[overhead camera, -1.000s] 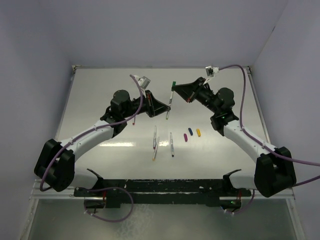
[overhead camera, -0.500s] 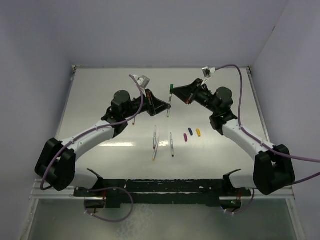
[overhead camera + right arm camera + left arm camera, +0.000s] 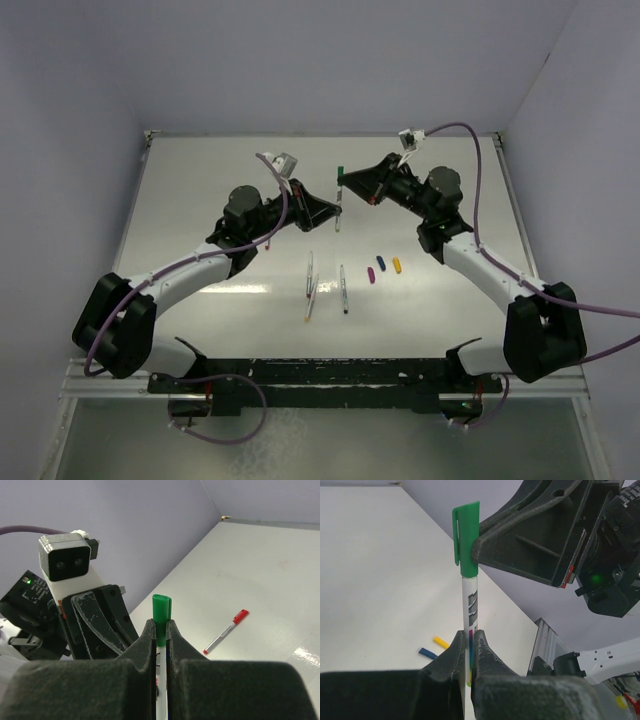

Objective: Insert the pens into the pen caps

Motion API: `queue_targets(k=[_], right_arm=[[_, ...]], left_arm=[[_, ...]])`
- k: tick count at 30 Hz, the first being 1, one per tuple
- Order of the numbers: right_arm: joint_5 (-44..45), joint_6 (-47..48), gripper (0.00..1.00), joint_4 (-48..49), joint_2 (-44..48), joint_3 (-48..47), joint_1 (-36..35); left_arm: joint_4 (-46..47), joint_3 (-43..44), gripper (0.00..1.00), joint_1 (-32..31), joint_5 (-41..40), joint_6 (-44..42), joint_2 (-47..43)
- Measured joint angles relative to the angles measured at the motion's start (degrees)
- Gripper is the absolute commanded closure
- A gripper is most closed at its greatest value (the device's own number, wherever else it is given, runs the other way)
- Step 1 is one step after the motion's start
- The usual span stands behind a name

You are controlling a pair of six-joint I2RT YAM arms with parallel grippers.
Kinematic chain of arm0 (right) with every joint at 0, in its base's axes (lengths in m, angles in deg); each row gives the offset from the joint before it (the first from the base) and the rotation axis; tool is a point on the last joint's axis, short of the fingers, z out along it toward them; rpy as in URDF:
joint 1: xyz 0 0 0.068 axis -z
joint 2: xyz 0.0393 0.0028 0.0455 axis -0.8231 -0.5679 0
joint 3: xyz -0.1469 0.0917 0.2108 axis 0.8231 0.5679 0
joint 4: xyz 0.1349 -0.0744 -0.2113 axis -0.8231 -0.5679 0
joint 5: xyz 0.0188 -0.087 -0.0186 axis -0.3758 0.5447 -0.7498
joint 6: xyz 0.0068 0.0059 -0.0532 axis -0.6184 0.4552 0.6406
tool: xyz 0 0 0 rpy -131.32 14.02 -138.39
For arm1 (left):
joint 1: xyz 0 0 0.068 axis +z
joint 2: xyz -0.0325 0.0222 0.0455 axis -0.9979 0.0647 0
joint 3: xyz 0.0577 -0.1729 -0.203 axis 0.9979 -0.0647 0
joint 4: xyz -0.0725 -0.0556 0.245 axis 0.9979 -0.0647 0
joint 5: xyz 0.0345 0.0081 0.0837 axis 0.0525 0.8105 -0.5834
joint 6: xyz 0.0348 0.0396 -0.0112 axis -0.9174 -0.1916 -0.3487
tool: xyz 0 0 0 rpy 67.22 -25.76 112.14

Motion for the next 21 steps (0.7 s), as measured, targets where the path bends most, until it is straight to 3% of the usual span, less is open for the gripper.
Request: queue_targets(k=[21], right_arm=[[8.5, 13.6, 1.00, -14.6, -2.6, -7.1, -5.6]], left_arm=[[-4.8, 0.0, 1.00, 1.3, -5.8, -5.6, -0.6]])
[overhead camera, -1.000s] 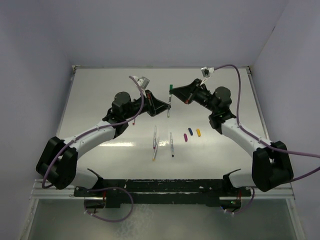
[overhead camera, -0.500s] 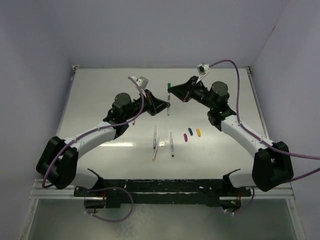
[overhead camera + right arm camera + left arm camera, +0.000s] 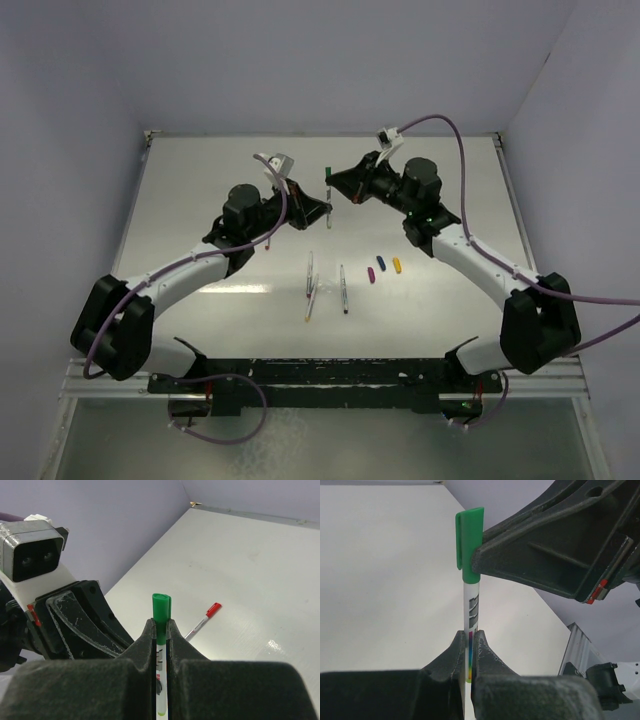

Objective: Insert the pens into the pen caps

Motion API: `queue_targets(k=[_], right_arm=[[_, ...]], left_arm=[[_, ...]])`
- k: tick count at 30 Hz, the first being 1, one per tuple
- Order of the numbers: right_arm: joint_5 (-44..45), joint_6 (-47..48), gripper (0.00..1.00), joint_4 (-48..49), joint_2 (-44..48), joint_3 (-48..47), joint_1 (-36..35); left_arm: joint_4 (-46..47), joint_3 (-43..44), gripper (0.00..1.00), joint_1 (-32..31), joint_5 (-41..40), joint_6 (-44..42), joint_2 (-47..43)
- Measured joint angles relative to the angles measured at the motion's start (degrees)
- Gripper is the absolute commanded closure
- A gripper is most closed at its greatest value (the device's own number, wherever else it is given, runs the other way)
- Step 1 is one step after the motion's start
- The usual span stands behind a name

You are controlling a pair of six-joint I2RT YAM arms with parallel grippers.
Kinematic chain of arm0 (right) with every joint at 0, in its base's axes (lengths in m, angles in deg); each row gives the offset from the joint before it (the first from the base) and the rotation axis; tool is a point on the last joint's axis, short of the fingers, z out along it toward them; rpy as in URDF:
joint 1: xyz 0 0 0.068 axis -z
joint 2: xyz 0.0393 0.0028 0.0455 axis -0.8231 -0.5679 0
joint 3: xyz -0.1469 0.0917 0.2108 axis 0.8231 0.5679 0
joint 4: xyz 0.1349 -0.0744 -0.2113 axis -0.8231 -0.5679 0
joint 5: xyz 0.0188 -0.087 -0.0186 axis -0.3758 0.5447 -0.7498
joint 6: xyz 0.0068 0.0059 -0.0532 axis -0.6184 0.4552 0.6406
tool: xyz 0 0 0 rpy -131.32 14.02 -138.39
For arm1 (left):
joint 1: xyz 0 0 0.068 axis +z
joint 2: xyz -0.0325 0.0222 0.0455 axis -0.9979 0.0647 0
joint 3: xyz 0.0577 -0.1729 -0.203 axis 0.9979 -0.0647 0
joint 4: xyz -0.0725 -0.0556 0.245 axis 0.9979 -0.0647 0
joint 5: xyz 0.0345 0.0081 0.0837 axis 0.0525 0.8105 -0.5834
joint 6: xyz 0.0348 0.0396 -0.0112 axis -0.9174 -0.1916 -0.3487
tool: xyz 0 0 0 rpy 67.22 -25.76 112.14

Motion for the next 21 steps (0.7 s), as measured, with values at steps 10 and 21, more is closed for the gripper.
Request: queue_targets(k=[10, 21], right_arm=[[1.9, 1.9, 1.00, -1.7, -2.6, -2.4, -1.7], [3.6, 4.0, 0.65, -16.7, -5.0, -13.2, -3.6]], left_arm=[[-3.3, 0.0, 1.00, 1.4, -1.6, -1.2, -0.8], [-9.6, 2.1, 1.00, 3.1, -5.2, -6.6, -4.6]])
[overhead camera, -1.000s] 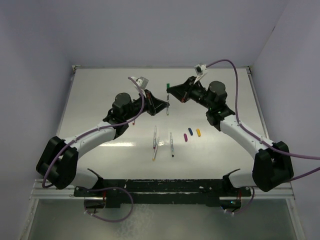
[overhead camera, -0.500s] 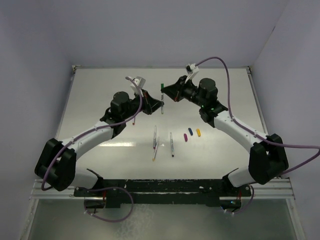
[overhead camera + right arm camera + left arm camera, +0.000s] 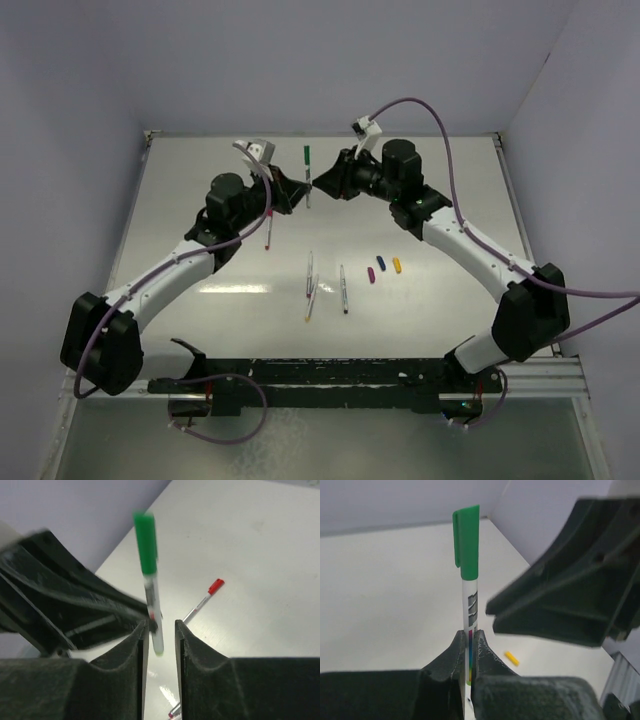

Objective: Insert the pens into the pen caps

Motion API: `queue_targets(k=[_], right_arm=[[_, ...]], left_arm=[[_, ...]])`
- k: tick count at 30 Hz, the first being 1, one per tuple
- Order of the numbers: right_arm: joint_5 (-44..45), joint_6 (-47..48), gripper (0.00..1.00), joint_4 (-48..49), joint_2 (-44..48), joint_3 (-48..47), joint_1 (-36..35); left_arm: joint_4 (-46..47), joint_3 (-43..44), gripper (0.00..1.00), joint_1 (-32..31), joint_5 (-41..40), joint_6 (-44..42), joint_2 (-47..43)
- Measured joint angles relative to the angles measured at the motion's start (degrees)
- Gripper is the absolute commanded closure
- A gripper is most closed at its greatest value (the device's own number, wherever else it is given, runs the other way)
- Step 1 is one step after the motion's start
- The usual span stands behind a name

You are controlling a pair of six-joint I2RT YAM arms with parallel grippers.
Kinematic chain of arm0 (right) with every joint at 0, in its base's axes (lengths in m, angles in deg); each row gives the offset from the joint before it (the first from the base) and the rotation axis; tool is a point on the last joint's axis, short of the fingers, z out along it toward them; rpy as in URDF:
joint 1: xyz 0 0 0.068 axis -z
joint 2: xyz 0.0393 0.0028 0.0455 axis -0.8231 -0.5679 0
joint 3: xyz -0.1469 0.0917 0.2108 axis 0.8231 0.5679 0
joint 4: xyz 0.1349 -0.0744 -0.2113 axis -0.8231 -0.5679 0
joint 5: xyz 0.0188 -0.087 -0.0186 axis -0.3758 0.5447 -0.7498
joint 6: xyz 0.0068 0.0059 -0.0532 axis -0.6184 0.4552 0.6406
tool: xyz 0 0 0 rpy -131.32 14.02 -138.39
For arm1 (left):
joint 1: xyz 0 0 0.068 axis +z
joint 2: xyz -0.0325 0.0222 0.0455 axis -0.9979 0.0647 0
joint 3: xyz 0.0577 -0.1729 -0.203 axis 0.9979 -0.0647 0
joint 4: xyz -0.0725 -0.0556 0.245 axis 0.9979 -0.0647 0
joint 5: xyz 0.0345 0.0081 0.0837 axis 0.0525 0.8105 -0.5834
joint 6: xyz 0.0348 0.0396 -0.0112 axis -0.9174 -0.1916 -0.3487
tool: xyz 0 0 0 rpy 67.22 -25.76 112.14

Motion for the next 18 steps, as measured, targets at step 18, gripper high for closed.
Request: queue_targets(k=[18], right_arm=[[22.7, 6.6, 0.54, -17.4, 10.1, -4.1, -1.3]], left_arm=[[-25.1, 14.9, 1.00, 1.9, -16.5, -7.8, 14.1]])
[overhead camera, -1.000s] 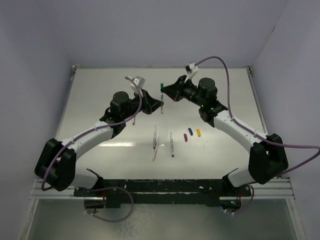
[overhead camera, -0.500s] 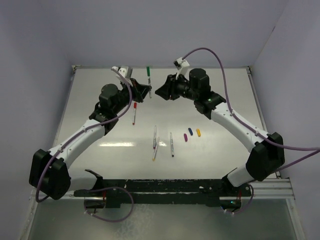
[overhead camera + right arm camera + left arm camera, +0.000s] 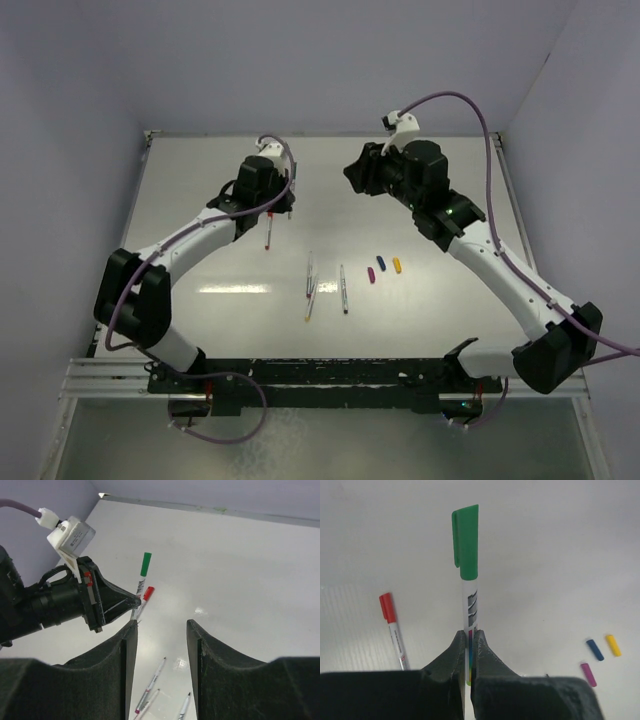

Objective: Insert the pens into the pen caps

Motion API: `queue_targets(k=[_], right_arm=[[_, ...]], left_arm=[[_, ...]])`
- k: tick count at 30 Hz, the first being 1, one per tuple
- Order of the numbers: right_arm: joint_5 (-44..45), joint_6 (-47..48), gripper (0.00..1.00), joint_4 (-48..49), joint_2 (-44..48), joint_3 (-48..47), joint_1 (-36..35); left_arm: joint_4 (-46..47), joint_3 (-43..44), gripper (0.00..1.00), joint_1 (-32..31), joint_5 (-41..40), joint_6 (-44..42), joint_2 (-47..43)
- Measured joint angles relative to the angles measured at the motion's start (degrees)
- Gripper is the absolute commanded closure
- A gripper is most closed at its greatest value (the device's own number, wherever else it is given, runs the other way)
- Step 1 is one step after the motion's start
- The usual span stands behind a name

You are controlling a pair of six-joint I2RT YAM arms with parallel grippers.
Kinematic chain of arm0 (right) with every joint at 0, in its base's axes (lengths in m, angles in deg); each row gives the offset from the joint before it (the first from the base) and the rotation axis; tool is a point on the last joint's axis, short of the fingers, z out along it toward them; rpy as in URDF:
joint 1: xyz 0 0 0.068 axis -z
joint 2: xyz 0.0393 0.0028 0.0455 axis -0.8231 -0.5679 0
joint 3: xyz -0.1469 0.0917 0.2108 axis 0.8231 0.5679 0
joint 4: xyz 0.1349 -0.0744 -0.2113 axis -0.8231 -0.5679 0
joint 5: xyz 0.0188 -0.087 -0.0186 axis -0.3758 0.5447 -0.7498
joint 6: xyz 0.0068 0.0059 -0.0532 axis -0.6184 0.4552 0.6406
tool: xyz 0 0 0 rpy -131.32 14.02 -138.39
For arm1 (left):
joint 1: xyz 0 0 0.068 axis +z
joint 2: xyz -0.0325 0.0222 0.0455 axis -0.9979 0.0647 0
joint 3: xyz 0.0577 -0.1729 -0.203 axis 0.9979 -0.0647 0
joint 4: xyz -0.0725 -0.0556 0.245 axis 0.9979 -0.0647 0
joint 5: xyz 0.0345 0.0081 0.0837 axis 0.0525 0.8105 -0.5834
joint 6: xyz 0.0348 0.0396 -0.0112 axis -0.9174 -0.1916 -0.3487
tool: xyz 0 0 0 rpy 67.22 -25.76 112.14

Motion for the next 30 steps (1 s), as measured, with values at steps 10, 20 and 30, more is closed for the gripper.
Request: queue_targets(k=[10, 20, 30], right_arm=[[5.4, -0.8, 0.54, -5.1, 2.4, 5.7, 0.0], [5.6, -2.3, 0.55, -6.2, 2.5, 7.0, 0.0], [5.6, -2.9, 0.55, -6.3, 2.5, 7.6, 0.0]], left_arm=[[-11.4, 5.7, 1.00, 0.0, -6.7, 0.3, 10.6], [-14.1, 5.7, 0.98, 0.0, -8.3, 5.2, 14.4], [-14.5, 5.7, 0.98, 0.0, -10.7, 8.0, 17.0]])
